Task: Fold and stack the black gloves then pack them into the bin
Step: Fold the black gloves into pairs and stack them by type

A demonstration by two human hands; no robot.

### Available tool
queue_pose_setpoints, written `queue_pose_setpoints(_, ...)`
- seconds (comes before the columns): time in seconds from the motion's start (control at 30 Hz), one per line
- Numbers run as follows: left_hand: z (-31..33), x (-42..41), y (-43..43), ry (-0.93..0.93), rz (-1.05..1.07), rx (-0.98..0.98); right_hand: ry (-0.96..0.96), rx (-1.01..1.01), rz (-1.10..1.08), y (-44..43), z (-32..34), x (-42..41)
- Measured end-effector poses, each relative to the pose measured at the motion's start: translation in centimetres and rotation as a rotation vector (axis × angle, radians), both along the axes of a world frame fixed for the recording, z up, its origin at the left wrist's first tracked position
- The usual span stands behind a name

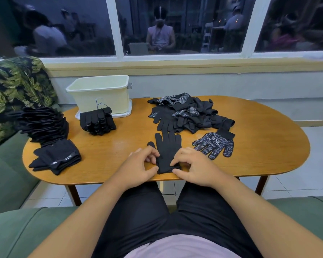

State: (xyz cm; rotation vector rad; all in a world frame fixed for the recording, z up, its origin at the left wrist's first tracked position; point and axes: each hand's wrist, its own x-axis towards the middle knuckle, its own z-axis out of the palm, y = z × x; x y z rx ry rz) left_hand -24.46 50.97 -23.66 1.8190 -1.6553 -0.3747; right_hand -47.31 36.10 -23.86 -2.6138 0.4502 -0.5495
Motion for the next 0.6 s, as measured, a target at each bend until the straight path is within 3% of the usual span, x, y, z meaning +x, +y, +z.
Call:
queue_pose_setpoints(0.3, -0.11, -0.08, -0.01, -0.038, -0.005, -0.011, -0.154, 0.185, -0.089, 0.04, -0.01, 0.45)
queue_pose_setpoints(0.43, -0.02, -0.07, -0.15, -0.094, -0.025, -0.032, -0.064, 0.059, -0.068, 0.53, -0.22, 0.38)
queue_pose_setpoints(0.6, -0.24, 0.08, -0.25, -0.081, -0.019, -0.037, -0.075, 0.132, -0.076, -0.01, 0.61, 0.96)
